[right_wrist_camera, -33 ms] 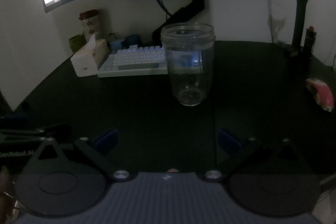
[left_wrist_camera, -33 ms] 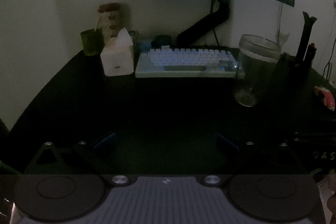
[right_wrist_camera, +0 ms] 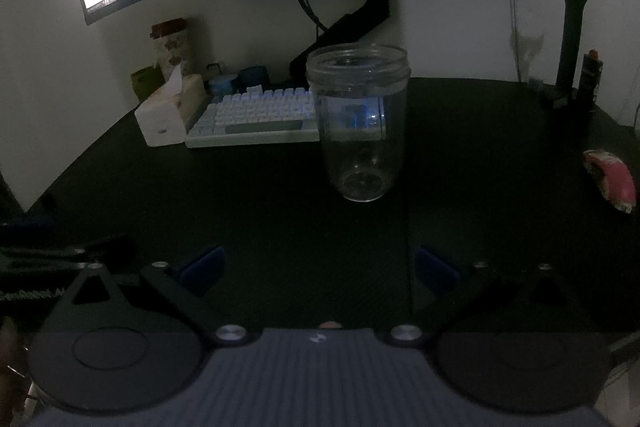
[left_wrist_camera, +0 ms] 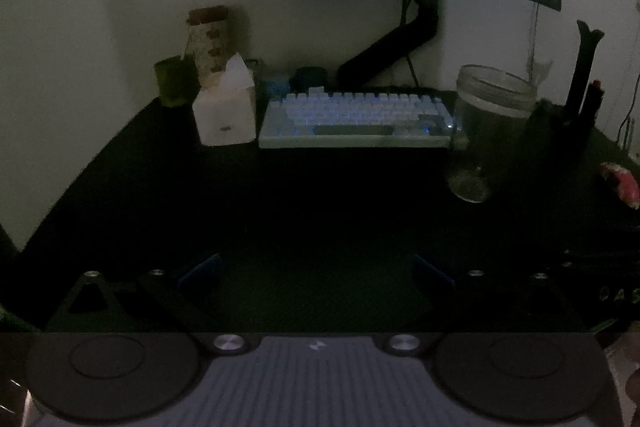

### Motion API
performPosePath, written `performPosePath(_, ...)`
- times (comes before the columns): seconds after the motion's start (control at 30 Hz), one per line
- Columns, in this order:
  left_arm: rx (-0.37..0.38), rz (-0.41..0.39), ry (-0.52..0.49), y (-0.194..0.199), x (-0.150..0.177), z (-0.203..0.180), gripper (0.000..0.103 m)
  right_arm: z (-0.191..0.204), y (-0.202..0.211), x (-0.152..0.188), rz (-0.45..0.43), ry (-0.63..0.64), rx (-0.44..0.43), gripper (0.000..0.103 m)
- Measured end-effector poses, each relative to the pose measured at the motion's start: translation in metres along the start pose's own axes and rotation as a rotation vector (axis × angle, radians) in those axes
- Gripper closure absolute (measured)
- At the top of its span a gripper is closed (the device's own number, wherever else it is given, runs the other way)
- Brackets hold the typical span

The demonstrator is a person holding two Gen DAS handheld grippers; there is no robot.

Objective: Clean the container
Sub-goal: 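Move the left tool toward the white tissue box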

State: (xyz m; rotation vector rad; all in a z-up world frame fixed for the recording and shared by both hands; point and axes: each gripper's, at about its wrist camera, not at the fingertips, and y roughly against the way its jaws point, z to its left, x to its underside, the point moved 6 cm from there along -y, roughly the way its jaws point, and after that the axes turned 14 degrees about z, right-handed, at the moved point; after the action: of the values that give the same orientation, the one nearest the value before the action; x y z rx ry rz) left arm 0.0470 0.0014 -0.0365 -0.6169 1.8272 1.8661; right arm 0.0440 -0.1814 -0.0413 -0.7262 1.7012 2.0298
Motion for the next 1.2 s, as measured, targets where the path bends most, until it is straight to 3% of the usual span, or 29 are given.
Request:
performPosePath(0.4,-0.066,-0.026,-0.031,0.006,-0.008,0.008,0.0,-0.007,-0.006,-0.013,-0.019,-0.008,0.01,0.0)
performPosePath(0.6,-0.061,-0.014,-0.002,-0.005,-0.023,0.023,0.0,-0.008,-0.01,-0.017,-0.02,0.003,-0.006,0.0)
performPosePath(0.77,0.045,-0.003,0.021,-0.009,-0.034,0.036,0.0,-0.004,-0.012,-0.02,-0.036,0.014,-0.008,0.0)
performPosePath(0.87,0.063,-0.008,0.04,-0.014,-0.046,0.048,0.0,-0.002,-0.014,-0.022,-0.034,0.022,-0.019,0.0)
performPosePath(1.0,0.018,-0.035,0.064,-0.031,-0.069,0.067,0.0,-0.001,-0.016,-0.026,-0.033,0.024,-0.035,0.0)
performPosePath(1.2,0.022,0.0,0.085,-0.07,-0.108,0.094,0.0,0.004,-0.019,-0.028,-0.024,0.055,-0.042,0.0)
